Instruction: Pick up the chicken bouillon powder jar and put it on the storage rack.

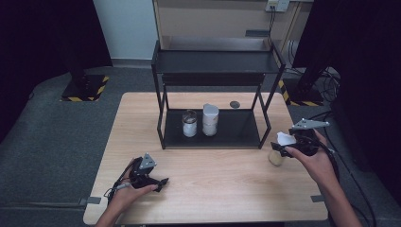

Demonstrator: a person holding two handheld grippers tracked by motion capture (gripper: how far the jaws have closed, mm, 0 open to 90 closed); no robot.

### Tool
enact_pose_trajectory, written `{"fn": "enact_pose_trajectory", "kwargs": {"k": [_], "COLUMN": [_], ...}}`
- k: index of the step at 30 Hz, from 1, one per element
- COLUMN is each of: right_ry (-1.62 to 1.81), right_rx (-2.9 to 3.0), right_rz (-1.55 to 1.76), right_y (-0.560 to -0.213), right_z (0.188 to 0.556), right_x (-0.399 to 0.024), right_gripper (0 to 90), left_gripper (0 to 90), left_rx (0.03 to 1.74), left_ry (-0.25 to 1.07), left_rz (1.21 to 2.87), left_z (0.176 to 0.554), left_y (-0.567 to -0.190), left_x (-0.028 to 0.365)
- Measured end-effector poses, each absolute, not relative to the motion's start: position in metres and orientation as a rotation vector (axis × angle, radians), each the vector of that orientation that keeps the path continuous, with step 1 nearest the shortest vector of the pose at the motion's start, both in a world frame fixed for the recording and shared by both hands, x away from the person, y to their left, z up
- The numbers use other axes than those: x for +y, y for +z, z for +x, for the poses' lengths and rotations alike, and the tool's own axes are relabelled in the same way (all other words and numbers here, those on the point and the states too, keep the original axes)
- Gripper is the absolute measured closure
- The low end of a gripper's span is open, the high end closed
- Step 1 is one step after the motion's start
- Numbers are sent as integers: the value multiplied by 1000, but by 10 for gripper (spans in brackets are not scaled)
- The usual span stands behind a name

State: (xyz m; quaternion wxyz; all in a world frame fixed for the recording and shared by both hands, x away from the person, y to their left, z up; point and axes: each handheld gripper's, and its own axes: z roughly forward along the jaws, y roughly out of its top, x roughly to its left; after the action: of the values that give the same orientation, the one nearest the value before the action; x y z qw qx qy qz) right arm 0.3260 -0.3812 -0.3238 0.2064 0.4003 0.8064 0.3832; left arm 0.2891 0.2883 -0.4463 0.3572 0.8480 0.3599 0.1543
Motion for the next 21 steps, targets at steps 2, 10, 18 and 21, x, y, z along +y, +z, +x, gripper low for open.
{"fn": "enact_pose_trajectory", "kwargs": {"k": [2,10,18,21], "right_ry": [1067,1065,1065,1060], "right_rx": [2244,2239,2241,2242], "right_rz": [1123,1147,1168,1178], "right_y": [-326,-332,-336,-338], "right_z": [327,328,331,332], "right_x": [-383,-387,-390,-391], "right_gripper": [44,41,43,43], "left_gripper": [0,0,0,0], "left_rx": [929,929,929,929], "left_ry": [398,398,398,398], "left_rz": [2189,2189,2189,2189], "left_z": [289,289,289,289], "left_y": [-446,-446,-446,-446], "left_x": [288,288,288,288]}}
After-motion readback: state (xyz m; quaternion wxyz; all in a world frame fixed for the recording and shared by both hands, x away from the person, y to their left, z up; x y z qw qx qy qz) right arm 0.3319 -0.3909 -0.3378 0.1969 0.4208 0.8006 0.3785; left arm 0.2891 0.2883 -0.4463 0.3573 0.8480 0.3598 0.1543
